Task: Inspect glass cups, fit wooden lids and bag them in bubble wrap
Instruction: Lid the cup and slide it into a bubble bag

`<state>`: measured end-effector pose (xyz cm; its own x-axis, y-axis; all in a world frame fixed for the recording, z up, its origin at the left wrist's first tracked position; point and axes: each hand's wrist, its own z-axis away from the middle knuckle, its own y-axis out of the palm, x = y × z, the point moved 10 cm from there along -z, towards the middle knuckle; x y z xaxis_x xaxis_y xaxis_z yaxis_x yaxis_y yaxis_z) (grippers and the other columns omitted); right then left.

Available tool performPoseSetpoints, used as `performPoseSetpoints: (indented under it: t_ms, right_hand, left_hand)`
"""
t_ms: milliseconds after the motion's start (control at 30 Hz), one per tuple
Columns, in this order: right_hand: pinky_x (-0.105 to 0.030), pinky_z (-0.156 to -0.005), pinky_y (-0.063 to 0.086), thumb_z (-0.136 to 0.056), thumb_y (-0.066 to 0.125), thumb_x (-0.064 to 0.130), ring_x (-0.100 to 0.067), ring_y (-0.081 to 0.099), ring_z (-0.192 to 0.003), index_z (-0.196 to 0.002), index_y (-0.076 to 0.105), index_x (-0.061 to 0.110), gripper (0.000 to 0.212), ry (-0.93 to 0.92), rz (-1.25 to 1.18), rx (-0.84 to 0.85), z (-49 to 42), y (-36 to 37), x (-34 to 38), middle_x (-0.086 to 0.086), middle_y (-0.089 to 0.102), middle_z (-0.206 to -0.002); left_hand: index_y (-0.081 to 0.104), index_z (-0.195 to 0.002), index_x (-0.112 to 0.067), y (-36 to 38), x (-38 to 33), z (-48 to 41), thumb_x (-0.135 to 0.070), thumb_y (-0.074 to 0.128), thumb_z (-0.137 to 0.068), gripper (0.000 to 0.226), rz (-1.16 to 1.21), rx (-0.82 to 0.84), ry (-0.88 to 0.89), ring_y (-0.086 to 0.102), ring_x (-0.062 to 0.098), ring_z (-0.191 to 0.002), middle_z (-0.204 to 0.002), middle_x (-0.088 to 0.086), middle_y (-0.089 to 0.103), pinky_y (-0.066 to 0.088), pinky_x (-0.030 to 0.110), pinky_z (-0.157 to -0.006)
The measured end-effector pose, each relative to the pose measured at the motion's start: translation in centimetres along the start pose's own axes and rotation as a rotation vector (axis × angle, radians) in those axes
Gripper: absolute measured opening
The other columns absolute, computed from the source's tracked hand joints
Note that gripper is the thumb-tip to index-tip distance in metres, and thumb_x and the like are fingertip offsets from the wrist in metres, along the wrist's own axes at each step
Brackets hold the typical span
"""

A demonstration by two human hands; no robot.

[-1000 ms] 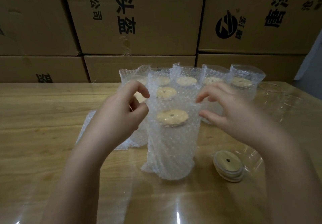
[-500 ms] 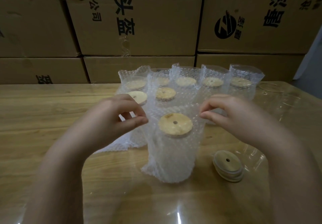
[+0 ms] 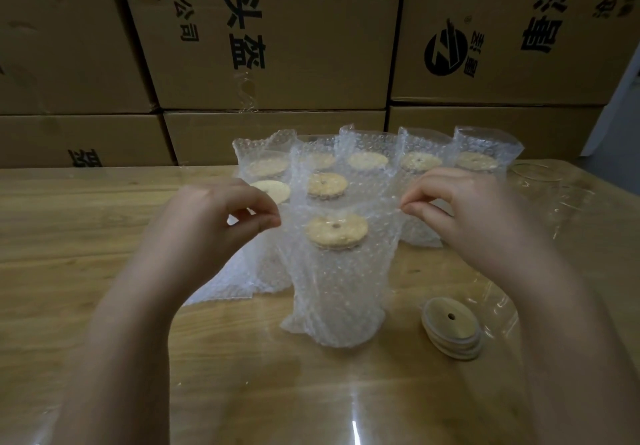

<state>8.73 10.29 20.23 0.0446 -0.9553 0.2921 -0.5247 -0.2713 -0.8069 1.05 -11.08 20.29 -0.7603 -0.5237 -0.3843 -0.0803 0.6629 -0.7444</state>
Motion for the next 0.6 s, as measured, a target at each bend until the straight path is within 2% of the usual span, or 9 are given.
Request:
performPoseSetpoints:
  t_ms: [133, 167, 267, 433, 600]
  right_hand:
    - [-0.036, -0.082, 0.052, -0.09, 0.057, 0.032, 0.003, 0.056, -0.09, -0.088, 0.063, 0.036, 0.007, 0.047, -0.106, 0.128, 0.1, 1.5, -0.8, 0.024, 0.058, -0.094]
    - [-0.034, -0.086, 0.051, -0.087, 0.055, 0.039, 0.007, 0.055, -0.093, -0.09, 0.06, 0.041, 0.007, 0.058, -0.148, 0.197, 0.3, 2.2, -0.9, 0.027, 0.056, -0.098]
    - [-0.032, -0.091, 0.048, -0.071, 0.051, 0.061, 0.012, 0.051, -0.097, -0.091, 0.059, 0.048, 0.025, 0.052, -0.195, 0.337, 0.7, 3.4, -0.4, 0.031, 0.056, -0.102]
    - [-0.038, -0.086, 0.05, -0.072, 0.05, 0.058, 0.002, 0.057, -0.088, -0.08, 0.068, 0.03, 0.034, 0.018, -0.2, 0.313, 0.4, 3.0, 0.3, 0.016, 0.064, -0.09]
    - [-0.033, -0.084, 0.051, -0.073, 0.05, 0.054, 0.005, 0.058, -0.086, -0.079, 0.069, 0.029, 0.032, 0.011, -0.182, 0.269, 0.4, 2.5, -0.2, 0.017, 0.066, -0.088]
  left_hand:
    - [0.064, -0.078, -0.042, 0.7, 0.6, -0.1, -0.045, 0.058, -0.074, 0.007, 0.021, 0.033, -0.046, 0.059, -0.008, -0.08, -0.082, -0.024, 0.064, 0.053, 0.03, -0.069]
    - [0.063, -0.078, -0.042, 0.8, 0.7, -0.1, -0.046, 0.058, -0.074, 0.008, 0.019, 0.037, -0.052, 0.059, -0.009, -0.081, -0.082, -0.025, 0.064, 0.052, 0.028, -0.069]
    - [0.064, -0.078, -0.039, 0.9, 0.6, -0.1, -0.047, 0.057, -0.074, 0.011, 0.01, 0.04, -0.059, 0.059, -0.009, -0.081, -0.08, -0.025, 0.064, 0.05, 0.027, -0.067]
    - [0.067, -0.078, -0.035, 0.8, 0.4, 0.0, -0.046, 0.06, -0.073, 0.015, 0.041, 0.036, -0.064, 0.06, -0.006, -0.079, -0.078, -0.023, 0.065, 0.053, 0.034, -0.068]
    - [0.07, -0.078, -0.032, 0.9, 0.6, 0.1, -0.038, 0.067, -0.074, 0.008, 0.11, 0.068, -0.07, 0.063, -0.002, -0.075, -0.074, -0.021, 0.068, 0.052, 0.024, -0.065]
